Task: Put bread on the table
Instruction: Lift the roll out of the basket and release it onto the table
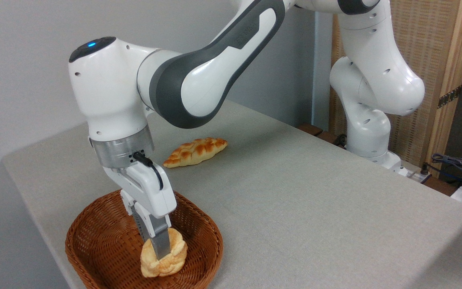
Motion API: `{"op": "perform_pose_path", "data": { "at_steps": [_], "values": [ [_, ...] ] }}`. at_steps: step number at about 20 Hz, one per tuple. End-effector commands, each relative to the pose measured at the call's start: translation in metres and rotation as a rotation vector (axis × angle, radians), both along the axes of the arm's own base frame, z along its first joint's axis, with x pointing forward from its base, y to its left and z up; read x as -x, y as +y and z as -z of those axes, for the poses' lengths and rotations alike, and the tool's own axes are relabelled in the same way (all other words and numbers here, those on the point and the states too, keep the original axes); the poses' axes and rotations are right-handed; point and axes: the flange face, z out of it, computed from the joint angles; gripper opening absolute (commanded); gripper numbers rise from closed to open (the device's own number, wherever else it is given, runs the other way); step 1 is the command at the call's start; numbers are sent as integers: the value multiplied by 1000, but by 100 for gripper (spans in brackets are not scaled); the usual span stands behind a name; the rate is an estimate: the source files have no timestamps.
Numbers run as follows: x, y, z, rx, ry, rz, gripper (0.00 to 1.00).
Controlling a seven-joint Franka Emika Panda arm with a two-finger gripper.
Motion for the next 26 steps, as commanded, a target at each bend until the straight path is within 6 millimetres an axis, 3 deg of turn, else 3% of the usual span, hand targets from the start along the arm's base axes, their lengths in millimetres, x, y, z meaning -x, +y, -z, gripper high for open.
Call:
{"op": "perform_pose_path", "data": {
  "at_steps": [1,2,4,5,8,11,12,15,16,17,26],
  "values": [
    [8,1,-40,138,-54,-88,4],
    [12,3,-53,190,-56,-116,4],
    [23,23,-79,290,-62,-186,5],
    [30,30,-93,350,-65,-215,14],
    [50,45,-113,452,-7,-257,19],
    [74,37,-123,494,114,-224,25],
    [82,35,-122,488,170,-203,31],
    [105,36,-120,443,282,-116,63],
    [111,38,-121,409,296,-81,88],
    [116,38,-123,393,300,-68,100],
    [121,38,-120,390,319,-67,100]
  ]
}}
